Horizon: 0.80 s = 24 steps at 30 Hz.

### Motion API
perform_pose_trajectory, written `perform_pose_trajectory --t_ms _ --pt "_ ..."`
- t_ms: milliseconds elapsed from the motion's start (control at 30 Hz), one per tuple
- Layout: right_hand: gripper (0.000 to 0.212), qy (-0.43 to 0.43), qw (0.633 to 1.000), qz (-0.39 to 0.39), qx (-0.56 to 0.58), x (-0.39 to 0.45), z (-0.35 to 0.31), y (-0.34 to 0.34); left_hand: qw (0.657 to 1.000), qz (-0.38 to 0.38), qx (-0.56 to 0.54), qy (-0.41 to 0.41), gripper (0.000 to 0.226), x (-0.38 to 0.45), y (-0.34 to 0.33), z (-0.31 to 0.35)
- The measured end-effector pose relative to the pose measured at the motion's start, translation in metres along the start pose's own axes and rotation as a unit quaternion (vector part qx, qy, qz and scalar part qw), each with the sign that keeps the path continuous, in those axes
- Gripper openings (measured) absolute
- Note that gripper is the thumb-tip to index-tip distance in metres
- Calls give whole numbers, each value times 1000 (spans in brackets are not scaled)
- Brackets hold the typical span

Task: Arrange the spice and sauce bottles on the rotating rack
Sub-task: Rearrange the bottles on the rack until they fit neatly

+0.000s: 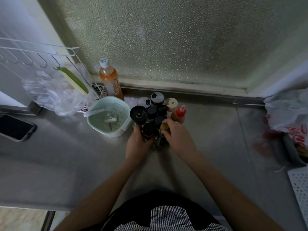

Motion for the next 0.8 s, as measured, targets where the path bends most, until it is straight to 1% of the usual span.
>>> perform_pose_trajectory --t_ms 100,200,233,333,367,400,467,500,533,567,633,667,700,733,767,800 --pt "29 19 1000 -7 2 -1 -5 1 999 5 -18 28 45 -5 -2 -2" --pt "28 17 1000 -22 -8 -6 -5 -4 1000 7 -9 7 44 -14 -3 1" --pt "28 17 1000 -21 -8 -8 -5 -3 1000 0 2 -5 48 -18 -4 2" --pt "25 19 1000 -17 8 -11 -10 -3 999 -12 44 -28 70 -28 -8 5" --pt "24 20 999 -27 9 -12 -13 -4 998 -10 61 -26 72 -28 -8 5" --pt "23 19 999 -45 4 -13 -15 -6 996 -11 80 -24 69 -25 -9 5" --pt "20 21 994 -102 -15 -15 -20 -11 992 -25 121 -29 55 -21 -14 6" --pt "19 22 993 -116 -6 -12 -22 -8 990 -31 134 -35 50 -20 -16 9" --pt "19 20 994 -109 9 -5 -23 1 989 -31 138 -36 46 -20 -17 10" --pt "21 25 997 -71 7 6 -25 15 990 -29 134 -30 42 -20 -18 10" --pt "18 52 996 26 -62 38 -25 44 993 -30 118 -4 36 -19 -19 7" --pt "17 63 991 37 -110 55 -24 51 993 -37 115 6 34 -19 -20 4" --pt "23 71 983 9 -168 71 -22 50 992 -45 115 10 34 -18 -21 3" --pt "30 78 968 -41 -235 83 -19 42 992 -51 118 10 34 -18 -22 1" --pt "37 84 946 -97 -298 91 -16 31 991 -55 123 10 35 -17 -22 1" --pt "44 90 923 -135 -349 95 -14 21 990 -58 128 9 35 -16 -22 1"
Point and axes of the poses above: each hand's wrist, its own x-axis towards the middle knuckle, its own y-axis out of the back of the hand, z = x × y, the point moved 7 cm from there along x, towards the middle knuckle, and after that the axes turned 9 degrees about -x, right-handed, at the moved point
